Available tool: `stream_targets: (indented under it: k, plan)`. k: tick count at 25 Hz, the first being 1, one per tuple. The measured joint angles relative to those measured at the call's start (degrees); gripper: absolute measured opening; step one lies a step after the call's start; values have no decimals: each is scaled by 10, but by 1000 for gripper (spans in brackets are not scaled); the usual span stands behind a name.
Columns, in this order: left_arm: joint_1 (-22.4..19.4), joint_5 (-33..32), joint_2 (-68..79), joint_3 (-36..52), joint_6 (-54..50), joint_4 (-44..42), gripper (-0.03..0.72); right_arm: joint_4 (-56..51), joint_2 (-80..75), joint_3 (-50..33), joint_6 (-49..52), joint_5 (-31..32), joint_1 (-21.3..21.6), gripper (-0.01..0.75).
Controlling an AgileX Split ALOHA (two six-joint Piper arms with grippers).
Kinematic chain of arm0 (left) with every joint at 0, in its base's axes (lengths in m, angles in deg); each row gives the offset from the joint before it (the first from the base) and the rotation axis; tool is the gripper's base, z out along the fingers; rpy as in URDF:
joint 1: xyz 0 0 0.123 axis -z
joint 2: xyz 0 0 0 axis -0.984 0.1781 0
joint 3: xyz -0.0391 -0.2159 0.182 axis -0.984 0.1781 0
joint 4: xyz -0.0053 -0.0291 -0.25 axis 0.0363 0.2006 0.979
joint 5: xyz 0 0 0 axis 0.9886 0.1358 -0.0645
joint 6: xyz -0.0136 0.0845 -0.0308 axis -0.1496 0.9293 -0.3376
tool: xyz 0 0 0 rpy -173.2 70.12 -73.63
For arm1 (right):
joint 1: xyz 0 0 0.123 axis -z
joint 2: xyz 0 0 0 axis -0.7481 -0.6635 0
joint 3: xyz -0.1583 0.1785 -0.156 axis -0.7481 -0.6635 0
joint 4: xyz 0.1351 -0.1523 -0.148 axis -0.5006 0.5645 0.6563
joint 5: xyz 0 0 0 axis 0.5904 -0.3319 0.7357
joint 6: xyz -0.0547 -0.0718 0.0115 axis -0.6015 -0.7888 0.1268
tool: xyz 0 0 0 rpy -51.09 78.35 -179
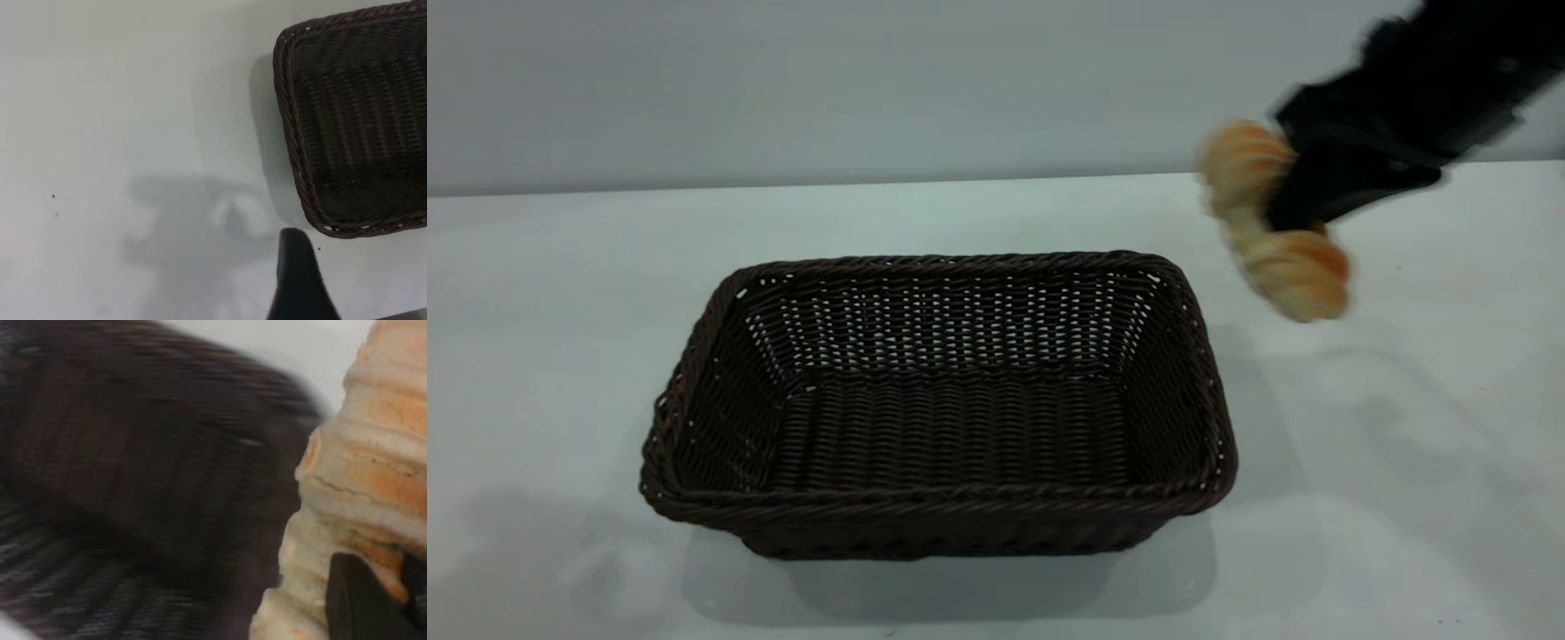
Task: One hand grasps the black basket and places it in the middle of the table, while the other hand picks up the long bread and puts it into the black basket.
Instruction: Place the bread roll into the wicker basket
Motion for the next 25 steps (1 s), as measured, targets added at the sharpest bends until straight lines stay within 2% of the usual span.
stream_targets:
  k: [5, 9, 13, 16, 20, 25]
  plan:
    - [0, 0, 0, 0, 0, 0, 529, -36, 3, 0, -2, -10, -106, 76]
    - [0, -1, 0, 0, 0, 0, 529, -51, -9, 0, -2, -47, -145, 157]
    - [0, -5, 0, 0, 1, 0, 529, -49, -11, -1, -2, -59, -147, 283]
    - [0, -6, 0, 0, 1, 0, 529, -31, -11, -1, 0, -43, -147, 355]
    - [0, -16, -1, 0, 1, -19, 529, 43, -3, -1, 69, 29, -129, 381]
    - [0, -57, -15, 0, -1, -82, 529, 231, 49, -1, 265, 123, -55, 381]
